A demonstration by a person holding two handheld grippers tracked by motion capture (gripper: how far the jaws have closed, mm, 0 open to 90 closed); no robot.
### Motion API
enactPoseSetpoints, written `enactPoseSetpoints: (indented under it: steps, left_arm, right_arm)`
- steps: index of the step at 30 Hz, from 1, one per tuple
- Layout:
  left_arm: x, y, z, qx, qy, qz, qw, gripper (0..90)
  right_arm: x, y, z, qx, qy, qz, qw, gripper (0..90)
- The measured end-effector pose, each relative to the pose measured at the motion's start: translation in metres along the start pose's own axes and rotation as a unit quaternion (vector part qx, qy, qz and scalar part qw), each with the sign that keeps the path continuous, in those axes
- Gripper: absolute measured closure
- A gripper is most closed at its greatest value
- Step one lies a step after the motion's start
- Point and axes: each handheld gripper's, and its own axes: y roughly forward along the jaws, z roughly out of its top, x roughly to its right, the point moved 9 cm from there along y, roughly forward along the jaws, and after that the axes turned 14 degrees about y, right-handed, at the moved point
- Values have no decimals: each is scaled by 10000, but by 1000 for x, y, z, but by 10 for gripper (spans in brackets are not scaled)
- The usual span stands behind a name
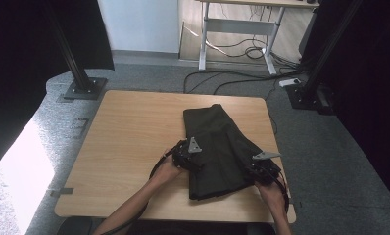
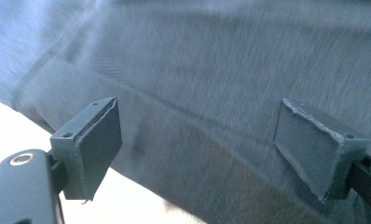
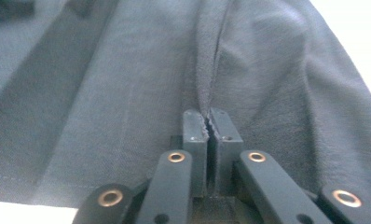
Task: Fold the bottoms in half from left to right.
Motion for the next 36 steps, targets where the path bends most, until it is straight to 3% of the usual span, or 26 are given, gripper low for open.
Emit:
enactPoseSetpoints:
  steps: [3,4,6,7,8,9,10,11,12,14,17,18,20,21,22,24,25,26,27,28,29,30,33,36]
  left_arm:
    - [0,4,-4,-16,-63,1,10000,151]
    - [-1,5,-4,-38,-33,40,10000,152]
    - [-1,5,-5,-60,10,52,10000,153]
    - [-1,6,-5,-60,19,57,10000,153]
    - [-1,6,-5,-65,20,56,10000,153]
    - [-1,6,-5,-63,17,57,10000,153]
    - [-1,6,-5,-63,17,57,10000,153]
    - [-1,7,-6,-61,7,46,10000,153]
    - [-1,7,-6,-52,-14,30,10000,153]
    - [-1,7,-7,-34,-47,3,10000,153]
    - [-1,8,-8,7,-132,-37,9999,153]
    - [-2,7,-8,8,-141,-45,9999,153]
    - [-2,6,-8,15,-140,-47,9999,153]
    - [-2,4,-6,23,-122,-30,9999,153]
    - [-2,4,-6,23,-122,-30,9999,153]
    - [-2,-4,-2,63,-110,-16,9999,152]
    - [-2,-4,-2,63,-110,-16,9999,149]
    - [0,-6,0,93,-134,-43,9999,149]
    - [4,-12,5,170,-138,-85,9997,144]
    - [4,-12,5,170,-138,-85,9997,143]
    - [11,-18,10,269,-138,-155,9994,140]
    - [11,-18,10,269,-138,-155,9994,135]
    - [28,-22,17,383,-172,-416,9983,106]
    - [44,-17,13,236,21,-477,9986,89]
  right_arm:
    - [10,-14,9,158,63,-192,9997,870]
    - [20,-22,17,285,137,-332,9989,871]
    - [25,-25,20,329,168,-380,9986,870]
    - [42,-32,28,443,304,-516,9972,870]
    - [42,-32,28,443,304,-516,9972,870]
    - [59,-33,32,454,450,-618,9960,869]
    - [59,-33,32,454,450,-618,9960,869]
    - [75,-30,32,424,636,-680,9948,867]
    - [75,-30,32,424,636,-680,9948,867]
    - [90,-23,27,328,859,-673,9935,856]
    - [105,-11,17,202,1068,-728,9914,792]
    - [109,-7,12,168,1126,-742,9907,730]
    - [110,-7,12,181,1144,-750,9904,682]
    - [110,-11,14,260,1092,-810,9904,576]
    - [110,-11,14,260,1092,-810,9904,576]
    - [107,-21,21,410,1006,-819,9907,441]
    - [107,-21,21,410,1006,-819,9907,441]
    - [105,-24,25,446,977,-781,9911,414]
    - [99,-28,31,511,879,-703,9923,329]
    - [99,-28,31,511,879,-703,9923,329]
    - [93,-29,35,591,840,-618,9928,274]
    - [93,-29,35,591,840,-618,9928,274]
    - [90,-20,33,499,826,-531,9939,254]
    - [92,-7,23,268,904,-461,9945,337]
